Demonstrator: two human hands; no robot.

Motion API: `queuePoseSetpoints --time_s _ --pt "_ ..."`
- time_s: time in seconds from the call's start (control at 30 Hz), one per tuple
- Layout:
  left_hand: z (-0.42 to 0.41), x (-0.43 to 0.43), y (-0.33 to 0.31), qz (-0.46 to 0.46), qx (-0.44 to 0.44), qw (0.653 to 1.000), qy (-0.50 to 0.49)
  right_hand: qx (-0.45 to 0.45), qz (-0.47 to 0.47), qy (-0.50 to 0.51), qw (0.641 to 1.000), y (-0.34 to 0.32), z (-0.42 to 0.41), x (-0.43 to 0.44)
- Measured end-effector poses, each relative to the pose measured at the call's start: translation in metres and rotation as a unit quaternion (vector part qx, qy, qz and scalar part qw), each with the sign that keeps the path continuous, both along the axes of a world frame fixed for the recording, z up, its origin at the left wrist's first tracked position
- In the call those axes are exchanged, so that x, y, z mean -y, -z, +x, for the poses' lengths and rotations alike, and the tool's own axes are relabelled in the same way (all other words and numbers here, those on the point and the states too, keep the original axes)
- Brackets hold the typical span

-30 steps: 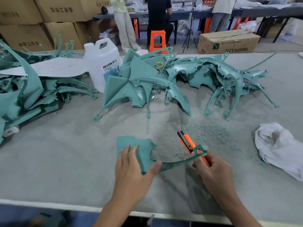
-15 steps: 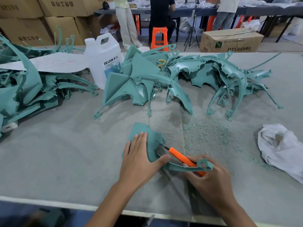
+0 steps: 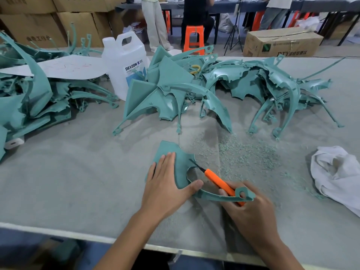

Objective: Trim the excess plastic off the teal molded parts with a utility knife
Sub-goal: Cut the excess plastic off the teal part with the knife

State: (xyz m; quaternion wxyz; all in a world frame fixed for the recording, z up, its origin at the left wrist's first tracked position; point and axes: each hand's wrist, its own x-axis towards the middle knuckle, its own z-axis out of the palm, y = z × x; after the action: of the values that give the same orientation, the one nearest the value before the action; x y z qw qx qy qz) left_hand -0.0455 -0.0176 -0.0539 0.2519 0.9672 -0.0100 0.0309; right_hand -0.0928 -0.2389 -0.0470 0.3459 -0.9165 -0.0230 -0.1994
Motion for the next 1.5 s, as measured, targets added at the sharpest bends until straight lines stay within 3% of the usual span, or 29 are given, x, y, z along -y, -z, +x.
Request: queuePoseSetpoints --time_s 0.3,0.43,0.57,0.63,0.73,1.07,1.23,1.5 --pt "0.000 0.002 -0.007 -0.027 -0.027 0.999 -0.019 -0.013 0.065 -0.029 0.997 0.000 0.003 0.005" --pt "0.004 -0.006 -0.016 -0.037 -0.072 0.996 0.027 -0.024 0.138 0.011 0.990 0.000 0.004 0.010" --pt "0.008 -0.022 -0.027 -0.093 -0.133 0.985 0.052 -0.057 0.090 -0.001 0.994 -0.001 0.004 0.008" --pt "0.004 -0.024 -0.024 -0.132 -0.088 0.987 0.039 -0.073 0.079 -0.024 0.994 -0.002 0.004 0.007" --pt "0.001 -0.022 -0.015 -0.122 -0.004 0.992 0.024 -0.081 0.063 -0.044 0.994 -0.005 0.003 0.005" --pt "0.004 -0.027 -0.011 -0.117 -0.019 0.993 0.006 -0.066 0.008 -0.023 0.997 -0.006 0.004 -0.002" --pt "0.004 -0.026 -0.010 -0.117 -0.018 0.993 0.005 -0.056 0.047 0.023 0.997 -0.004 0.007 0.001" --pt "0.006 -0.027 -0.006 -0.114 -0.017 0.993 0.011 -0.071 0.032 0.011 0.997 -0.003 0.008 0.002"
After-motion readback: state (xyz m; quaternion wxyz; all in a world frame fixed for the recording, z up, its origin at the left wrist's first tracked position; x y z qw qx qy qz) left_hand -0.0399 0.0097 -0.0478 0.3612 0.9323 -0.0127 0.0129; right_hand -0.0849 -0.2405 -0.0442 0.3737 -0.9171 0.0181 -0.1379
